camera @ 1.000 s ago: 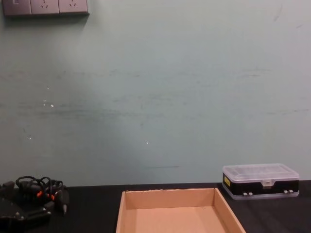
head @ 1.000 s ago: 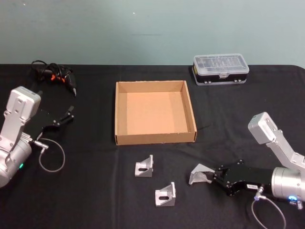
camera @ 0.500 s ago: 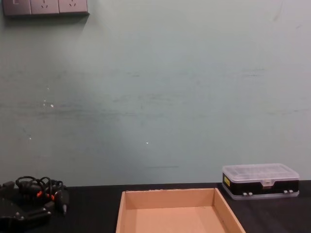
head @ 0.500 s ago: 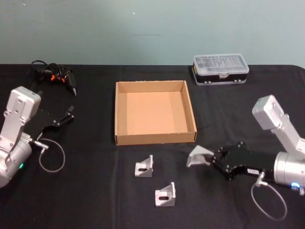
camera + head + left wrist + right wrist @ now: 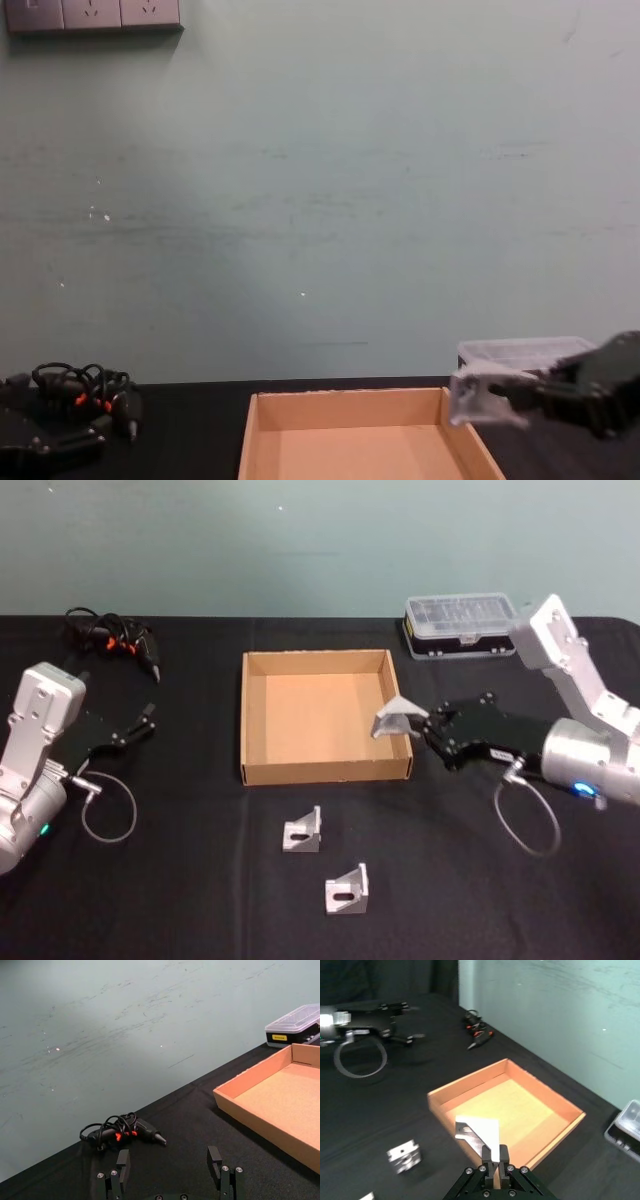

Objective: Use one hand to pick up the angle iron from the table and place it into the box.

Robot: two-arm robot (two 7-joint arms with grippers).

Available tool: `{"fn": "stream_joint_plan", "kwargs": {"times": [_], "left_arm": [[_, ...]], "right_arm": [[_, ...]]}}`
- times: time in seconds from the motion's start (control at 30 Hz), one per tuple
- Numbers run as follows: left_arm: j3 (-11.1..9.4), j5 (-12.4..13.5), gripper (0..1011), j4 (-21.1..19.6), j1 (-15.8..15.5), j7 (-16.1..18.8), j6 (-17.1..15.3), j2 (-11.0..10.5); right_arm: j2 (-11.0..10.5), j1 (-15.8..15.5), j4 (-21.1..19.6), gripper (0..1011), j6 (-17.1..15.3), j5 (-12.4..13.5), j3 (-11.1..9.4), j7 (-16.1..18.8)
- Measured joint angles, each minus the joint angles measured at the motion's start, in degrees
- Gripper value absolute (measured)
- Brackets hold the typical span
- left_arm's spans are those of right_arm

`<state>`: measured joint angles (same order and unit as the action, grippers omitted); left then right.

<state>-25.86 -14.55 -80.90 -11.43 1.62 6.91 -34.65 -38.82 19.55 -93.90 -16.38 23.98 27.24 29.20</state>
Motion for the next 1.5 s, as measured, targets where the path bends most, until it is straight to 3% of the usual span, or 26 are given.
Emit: {"fn": "stream_joint_plan", "kwargs": {"times": [0.03, 0.23, 0.27, 0.37, 0.63, 0.97, 1.27, 1.5], "left_arm": [[0.0, 0.0, 1011, 0.0, 0.0, 0.0, 0.0, 0.0], [0.0, 0.0, 1011, 0.0, 0.0, 0.0, 0.0, 0.0], [0.0, 0.0, 1011, 0.0, 0.0, 0.0, 0.0, 0.0], [0.0, 0.0, 1011, 0.0, 0.0, 0.0, 0.0, 0.0], [0.0, 0.0, 1011, 0.0, 0.0, 0.0, 0.0, 0.0], [0.0, 0.0, 1011, 0.0, 0.0, 0.0, 0.0, 0.0], [0.0, 0.0, 1011, 0.0, 0.0, 0.0, 0.0, 0.0], [0.0, 0.0, 1011, 0.0, 0.0, 0.0, 0.0, 0.0]], "right_arm": [[0.0, 0.0, 0.0, 67, 0.0, 0.0, 0.0, 0.0], [6.32, 6.29, 8.71, 67, -0.24, -3.57, 2.36, -1.06], [6.32, 6.29, 8.71, 67, -0.24, -3.57, 2.36, -1.06], [9.33, 9.13, 14.05, 67, -0.13, -4.9, 3.35, -0.95], [13.71, 13.07, 22.82, 67, -0.1, -6.78, 5.01, 0.94], [15.86, 14.28, 26.73, 67, -0.99, -8.75, 6.09, 1.76], [16.76, 14.5, 27.9, 69, -1.54, -9.62, 6.25, 2.37], [17.14, 14.77, 28.46, 242, -1.55, -10.1, 6.21, 2.94]]}}
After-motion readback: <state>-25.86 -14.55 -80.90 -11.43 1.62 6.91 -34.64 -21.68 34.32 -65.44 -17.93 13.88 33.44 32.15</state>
